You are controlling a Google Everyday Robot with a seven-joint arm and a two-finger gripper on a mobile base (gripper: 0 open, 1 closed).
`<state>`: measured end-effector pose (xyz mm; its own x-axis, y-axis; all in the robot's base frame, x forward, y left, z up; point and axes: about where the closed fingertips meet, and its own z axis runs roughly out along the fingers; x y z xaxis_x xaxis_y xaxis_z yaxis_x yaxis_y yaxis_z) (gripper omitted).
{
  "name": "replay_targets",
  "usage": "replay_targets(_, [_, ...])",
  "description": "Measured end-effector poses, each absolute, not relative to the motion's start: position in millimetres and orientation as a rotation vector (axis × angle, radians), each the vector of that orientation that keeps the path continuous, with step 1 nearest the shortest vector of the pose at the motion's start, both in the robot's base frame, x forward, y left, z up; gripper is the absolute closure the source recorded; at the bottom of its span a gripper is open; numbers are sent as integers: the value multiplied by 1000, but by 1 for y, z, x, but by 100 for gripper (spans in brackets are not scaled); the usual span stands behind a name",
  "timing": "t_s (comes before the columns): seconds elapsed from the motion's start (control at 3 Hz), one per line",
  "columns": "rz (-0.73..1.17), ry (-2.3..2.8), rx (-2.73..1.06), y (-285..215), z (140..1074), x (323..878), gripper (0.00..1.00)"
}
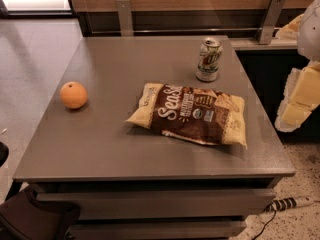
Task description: Knock 7up can over
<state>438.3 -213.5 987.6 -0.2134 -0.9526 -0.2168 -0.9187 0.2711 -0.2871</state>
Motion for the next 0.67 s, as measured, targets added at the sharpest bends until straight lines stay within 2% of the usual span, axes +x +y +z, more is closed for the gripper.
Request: replay_targets(0.67, [-91, 2173, -1652, -221, 989, 454, 0])
